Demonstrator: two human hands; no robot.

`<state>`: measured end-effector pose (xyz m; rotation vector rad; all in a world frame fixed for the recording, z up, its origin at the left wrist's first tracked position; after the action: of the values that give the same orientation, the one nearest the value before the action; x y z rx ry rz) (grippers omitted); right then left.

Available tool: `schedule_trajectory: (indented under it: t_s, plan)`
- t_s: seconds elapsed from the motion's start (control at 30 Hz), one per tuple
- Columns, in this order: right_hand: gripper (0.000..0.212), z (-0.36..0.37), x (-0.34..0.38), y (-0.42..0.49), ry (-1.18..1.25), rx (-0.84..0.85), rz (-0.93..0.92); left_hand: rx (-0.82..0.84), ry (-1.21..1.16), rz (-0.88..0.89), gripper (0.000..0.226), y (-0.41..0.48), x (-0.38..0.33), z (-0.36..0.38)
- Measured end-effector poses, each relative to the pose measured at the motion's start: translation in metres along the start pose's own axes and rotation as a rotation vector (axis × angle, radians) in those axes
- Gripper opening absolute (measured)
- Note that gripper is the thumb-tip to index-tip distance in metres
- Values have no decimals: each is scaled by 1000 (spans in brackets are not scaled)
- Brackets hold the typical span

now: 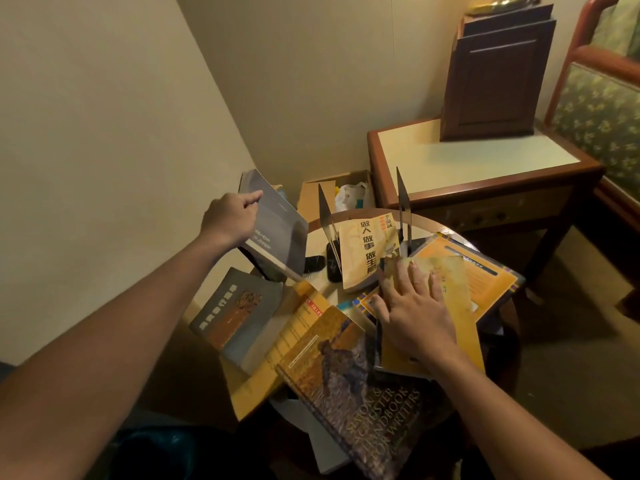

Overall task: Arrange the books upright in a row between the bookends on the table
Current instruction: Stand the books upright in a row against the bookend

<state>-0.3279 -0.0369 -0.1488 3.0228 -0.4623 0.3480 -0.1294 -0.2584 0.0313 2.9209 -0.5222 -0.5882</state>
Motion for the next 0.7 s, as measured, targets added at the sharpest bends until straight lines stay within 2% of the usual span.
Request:
schedule_trajectory:
  t_s: [0.17, 0.37, 0.47, 0.57, 0.7]
  plan:
    - [67, 4, -2, 0, 6, -11, 14, -35, 144, 47, 39, 14, -3, 33]
    - [66, 4, -1, 0, -1, -11, 20, 48, 336, 32, 43, 22, 5, 64]
    - [66, 2, 0, 0, 0, -11, 21, -35, 370, 47, 43, 22, 7, 65]
    - [66, 2, 0, 1, -9, -11, 20, -131, 483, 115, 54, 18, 8, 67]
    - [67, 2, 1, 0, -5, -9, 25, -74, 601, 207, 70, 16, 19, 80]
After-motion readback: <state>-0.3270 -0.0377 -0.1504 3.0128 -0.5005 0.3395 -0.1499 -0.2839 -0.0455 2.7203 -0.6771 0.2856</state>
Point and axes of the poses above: each hand's wrist, its own y-axis towards the middle knuckle, its own z-axis out of the palm, x = y × z, the point moved 5 cm from there along y, towards the middle knuckle, and after that the axes turned 3 degrees about -z, right-handed, at the moved point
